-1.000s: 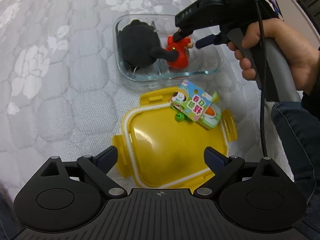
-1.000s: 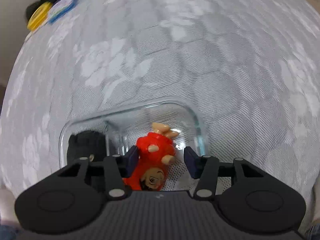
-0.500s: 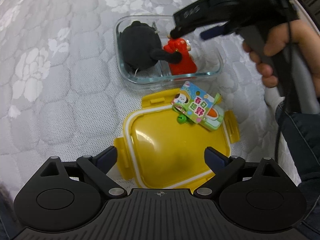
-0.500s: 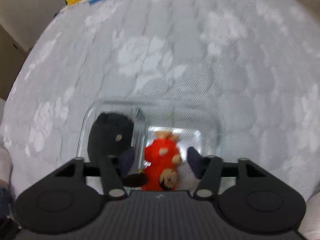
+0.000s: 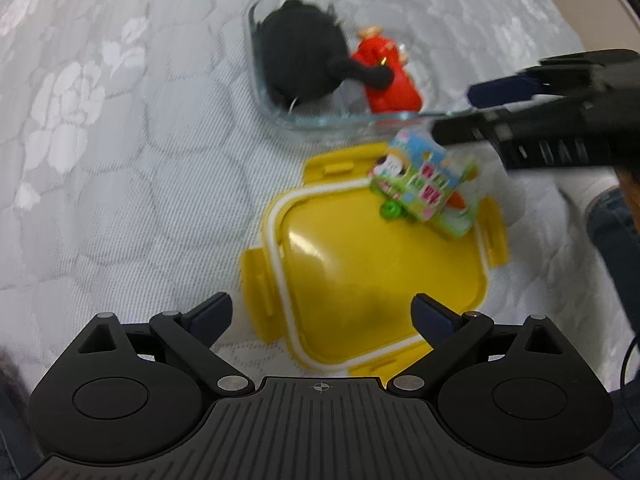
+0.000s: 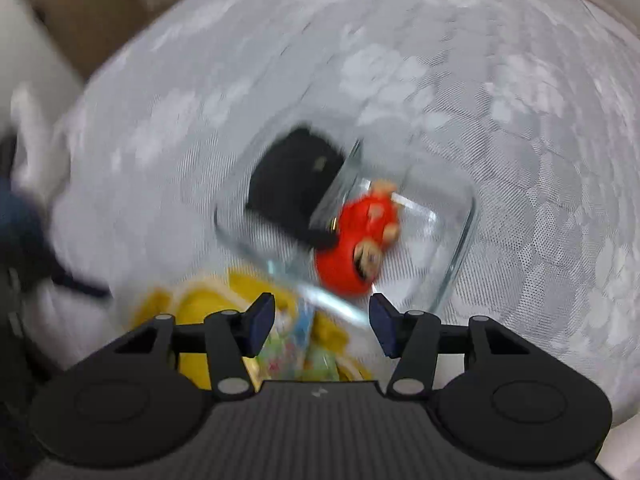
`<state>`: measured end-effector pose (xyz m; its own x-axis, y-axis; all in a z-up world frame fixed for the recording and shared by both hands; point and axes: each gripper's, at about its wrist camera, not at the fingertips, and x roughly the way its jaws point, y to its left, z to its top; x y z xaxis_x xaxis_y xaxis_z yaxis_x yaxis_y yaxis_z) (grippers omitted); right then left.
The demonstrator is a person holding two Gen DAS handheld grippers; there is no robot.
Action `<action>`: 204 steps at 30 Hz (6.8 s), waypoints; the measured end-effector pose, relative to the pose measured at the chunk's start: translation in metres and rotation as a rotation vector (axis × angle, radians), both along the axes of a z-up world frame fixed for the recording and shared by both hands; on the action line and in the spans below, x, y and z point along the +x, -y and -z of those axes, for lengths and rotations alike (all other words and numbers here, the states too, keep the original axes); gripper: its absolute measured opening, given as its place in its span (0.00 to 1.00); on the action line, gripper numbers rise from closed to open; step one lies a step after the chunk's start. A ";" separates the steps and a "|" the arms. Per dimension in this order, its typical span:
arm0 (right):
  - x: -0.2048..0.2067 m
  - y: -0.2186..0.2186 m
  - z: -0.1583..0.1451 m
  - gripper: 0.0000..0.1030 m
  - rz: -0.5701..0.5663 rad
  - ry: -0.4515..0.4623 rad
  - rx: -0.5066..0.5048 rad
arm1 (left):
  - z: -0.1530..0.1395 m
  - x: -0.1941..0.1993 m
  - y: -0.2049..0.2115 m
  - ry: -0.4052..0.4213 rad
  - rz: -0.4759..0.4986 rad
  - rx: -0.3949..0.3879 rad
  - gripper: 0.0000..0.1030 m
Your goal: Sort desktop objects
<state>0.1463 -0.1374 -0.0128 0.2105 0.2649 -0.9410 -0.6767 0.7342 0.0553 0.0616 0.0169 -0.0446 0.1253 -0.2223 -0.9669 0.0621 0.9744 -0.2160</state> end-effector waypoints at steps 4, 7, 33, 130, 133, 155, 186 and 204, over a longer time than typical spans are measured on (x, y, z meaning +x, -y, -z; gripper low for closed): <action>-0.020 -0.013 0.019 0.71 -0.135 0.005 -0.082 | 0.011 -0.005 0.003 -0.045 0.015 0.014 0.96; -0.033 -0.023 0.032 0.70 -0.219 0.024 -0.154 | 0.013 -0.006 0.005 -0.058 0.031 0.010 0.96; -0.007 0.032 -0.018 0.15 0.027 -0.088 0.114 | 0.003 0.006 0.008 -0.070 0.042 -0.024 0.97; 0.078 0.014 0.017 0.33 0.321 0.078 -0.046 | 0.005 0.005 0.005 -0.078 0.045 -0.054 0.98; 0.078 0.011 0.010 0.31 0.296 0.097 -0.050 | 0.004 0.003 0.004 -0.072 0.046 -0.055 0.98; 0.071 0.017 -0.020 0.74 0.341 0.213 0.063 | -0.017 0.005 0.010 0.069 0.056 0.040 0.98; 0.074 0.017 -0.001 0.13 0.370 0.131 0.018 | -0.009 0.007 0.003 0.021 0.023 0.020 0.98; 0.084 0.030 0.036 0.24 0.734 -0.400 0.292 | -0.004 0.013 -0.004 -0.007 -0.013 0.003 0.98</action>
